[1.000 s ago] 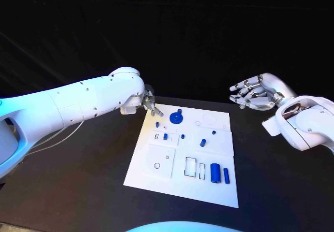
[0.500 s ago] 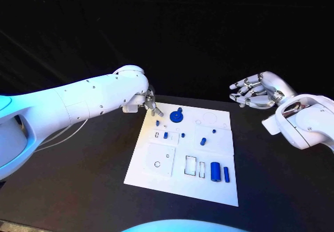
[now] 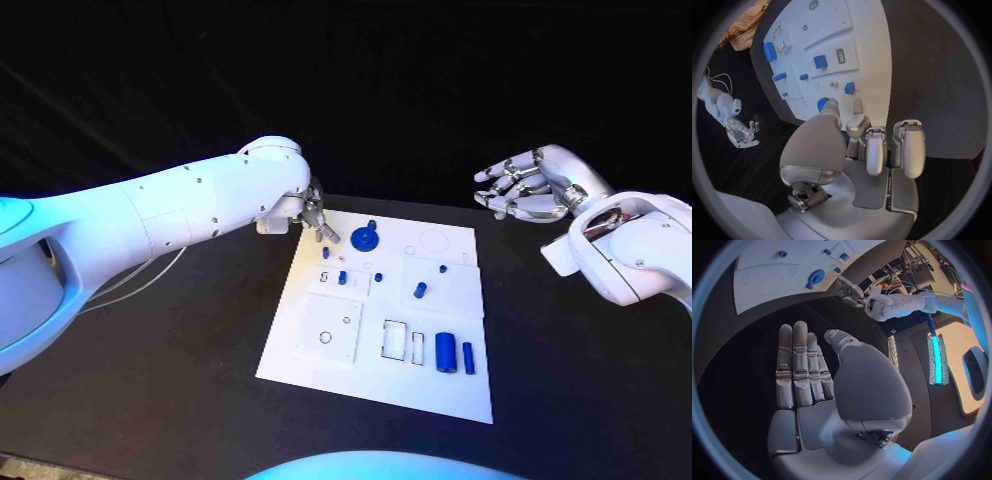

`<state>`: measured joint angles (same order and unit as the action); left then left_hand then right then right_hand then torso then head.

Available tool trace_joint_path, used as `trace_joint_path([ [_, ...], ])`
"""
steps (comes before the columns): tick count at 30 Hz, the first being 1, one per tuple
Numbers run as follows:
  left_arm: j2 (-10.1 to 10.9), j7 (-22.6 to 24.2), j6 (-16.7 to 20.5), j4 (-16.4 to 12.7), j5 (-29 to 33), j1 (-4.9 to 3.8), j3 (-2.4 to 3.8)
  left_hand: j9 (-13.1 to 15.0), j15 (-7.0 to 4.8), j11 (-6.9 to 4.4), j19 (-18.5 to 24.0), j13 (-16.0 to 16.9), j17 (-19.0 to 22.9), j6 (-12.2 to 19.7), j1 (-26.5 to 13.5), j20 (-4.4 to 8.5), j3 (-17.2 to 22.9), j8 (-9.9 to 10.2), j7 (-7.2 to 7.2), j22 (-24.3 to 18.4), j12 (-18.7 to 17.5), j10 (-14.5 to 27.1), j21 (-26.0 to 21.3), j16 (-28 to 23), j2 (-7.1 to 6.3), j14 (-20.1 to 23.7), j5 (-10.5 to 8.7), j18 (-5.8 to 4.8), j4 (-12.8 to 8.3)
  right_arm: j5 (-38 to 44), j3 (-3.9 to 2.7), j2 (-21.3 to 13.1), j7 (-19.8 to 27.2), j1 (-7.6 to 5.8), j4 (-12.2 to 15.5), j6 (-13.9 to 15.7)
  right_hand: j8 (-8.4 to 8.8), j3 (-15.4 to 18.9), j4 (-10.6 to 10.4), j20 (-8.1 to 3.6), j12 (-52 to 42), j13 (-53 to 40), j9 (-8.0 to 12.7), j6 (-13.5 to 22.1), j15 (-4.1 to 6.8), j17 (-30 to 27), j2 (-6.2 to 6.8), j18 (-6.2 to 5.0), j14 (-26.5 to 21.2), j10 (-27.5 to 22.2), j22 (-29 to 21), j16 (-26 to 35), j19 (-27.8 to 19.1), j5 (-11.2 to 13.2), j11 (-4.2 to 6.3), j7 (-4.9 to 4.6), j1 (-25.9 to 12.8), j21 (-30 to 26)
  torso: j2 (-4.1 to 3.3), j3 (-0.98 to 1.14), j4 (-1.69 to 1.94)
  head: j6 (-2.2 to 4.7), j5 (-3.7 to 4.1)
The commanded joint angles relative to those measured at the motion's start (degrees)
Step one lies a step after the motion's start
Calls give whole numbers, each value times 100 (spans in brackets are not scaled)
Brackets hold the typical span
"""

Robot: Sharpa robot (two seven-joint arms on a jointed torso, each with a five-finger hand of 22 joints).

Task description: Assemble the parts on the task board

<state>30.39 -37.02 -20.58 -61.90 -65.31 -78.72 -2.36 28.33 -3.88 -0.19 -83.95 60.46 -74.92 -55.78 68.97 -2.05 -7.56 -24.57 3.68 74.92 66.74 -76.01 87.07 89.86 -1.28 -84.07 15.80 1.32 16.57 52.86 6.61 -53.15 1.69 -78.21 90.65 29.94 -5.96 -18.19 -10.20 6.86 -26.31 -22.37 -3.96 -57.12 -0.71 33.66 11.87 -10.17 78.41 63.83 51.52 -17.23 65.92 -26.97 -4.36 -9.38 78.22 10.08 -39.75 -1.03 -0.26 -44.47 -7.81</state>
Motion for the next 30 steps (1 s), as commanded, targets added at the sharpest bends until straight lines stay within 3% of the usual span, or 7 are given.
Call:
trace_joint_path([
  [1,-31,22,-193,27,51,21,-3,-10,35,0,-347,-14,-1508,-25,41,-27,44,27,30,1214,-34,39,-22,14,1,-593,7,-28,9,28,0,4,36,4,11,-15,17,-7,38,11,31,9,4,36,5,-3,44,-24,39,39,-9,41,29,-26,-20,-4,-19,-35,-1,3,-4,-12,-4],
  [19,-49,-11,-262,58,14,90,-9,-14,38,1,-340,-17,-1508,-49,79,-33,63,58,31,1206,-43,41,-30,14,20,-593,7,-25,10,58,0,6,33,5,24,-33,17,-6,42,11,34,19,3,37,5,-1,42,-24,44,40,-17,58,32,-53,-21,-4,-17,-42,5,2,-3,-47,11],
  [30,-74,5,-229,67,58,122,-8,-19,38,-1,-355,7,-1508,-107,141,-40,114,123,27,1225,-33,21,-11,14,122,-593,7,-31,10,71,0,10,35,6,25,-40,17,-6,42,11,34,19,3,37,5,-1,42,-24,44,40,-17,58,32,-53,-21,-4,-17,-42,4,6,-3,-57,10],
])
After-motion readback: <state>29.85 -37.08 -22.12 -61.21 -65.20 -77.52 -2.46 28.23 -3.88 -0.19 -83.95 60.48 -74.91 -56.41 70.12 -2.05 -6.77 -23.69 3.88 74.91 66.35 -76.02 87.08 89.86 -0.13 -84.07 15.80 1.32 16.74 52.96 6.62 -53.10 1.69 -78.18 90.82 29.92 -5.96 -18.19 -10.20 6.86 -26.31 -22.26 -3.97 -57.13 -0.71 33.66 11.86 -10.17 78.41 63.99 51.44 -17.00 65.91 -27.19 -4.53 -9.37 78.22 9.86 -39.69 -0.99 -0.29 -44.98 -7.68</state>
